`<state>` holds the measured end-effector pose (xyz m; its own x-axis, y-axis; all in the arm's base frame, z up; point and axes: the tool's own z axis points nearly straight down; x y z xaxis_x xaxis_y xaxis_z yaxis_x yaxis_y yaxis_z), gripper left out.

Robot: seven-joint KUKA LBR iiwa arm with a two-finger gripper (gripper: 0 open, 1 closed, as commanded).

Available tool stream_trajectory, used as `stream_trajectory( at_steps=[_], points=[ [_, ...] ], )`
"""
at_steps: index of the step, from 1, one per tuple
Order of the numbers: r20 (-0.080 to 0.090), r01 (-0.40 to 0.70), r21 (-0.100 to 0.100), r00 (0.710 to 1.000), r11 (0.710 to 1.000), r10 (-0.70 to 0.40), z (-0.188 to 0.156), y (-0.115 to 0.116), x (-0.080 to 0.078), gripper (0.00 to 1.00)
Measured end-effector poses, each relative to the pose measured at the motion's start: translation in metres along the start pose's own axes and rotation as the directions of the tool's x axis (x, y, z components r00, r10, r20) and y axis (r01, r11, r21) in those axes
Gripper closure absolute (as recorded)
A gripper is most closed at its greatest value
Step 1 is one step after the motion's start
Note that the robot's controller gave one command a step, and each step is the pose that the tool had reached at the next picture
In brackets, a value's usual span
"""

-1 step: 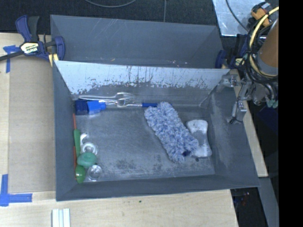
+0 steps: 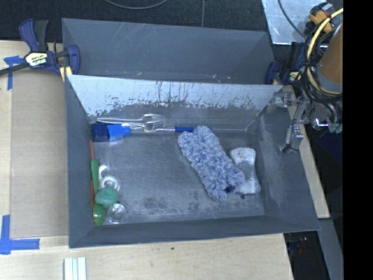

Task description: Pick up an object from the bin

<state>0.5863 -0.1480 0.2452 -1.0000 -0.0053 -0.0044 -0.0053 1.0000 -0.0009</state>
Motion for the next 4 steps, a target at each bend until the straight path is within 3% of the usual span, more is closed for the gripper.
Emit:
stream_trajectory(
  at_steps=[1, 2, 3, 4],
  points=[
    [0.003, 0.005, 0.001, 1.000, 1.000, -0.005, 0.005, 0.010, 0.008, 0.00],
    [0.006, 0.013, 0.003, 1.000, 1.000, -0.013, -0.006, -0.008, 0.041, 0.00],
    [0.007, 0.304, -0.001, 0.953, 0.953, -0.304, 0.036, 0.029, 0.000, 0.00],
    [0.004, 0.387, 0.006, 0.922, 0.922, -0.387, 0.058, -0.004, 0.029, 0.00]
  ],
)
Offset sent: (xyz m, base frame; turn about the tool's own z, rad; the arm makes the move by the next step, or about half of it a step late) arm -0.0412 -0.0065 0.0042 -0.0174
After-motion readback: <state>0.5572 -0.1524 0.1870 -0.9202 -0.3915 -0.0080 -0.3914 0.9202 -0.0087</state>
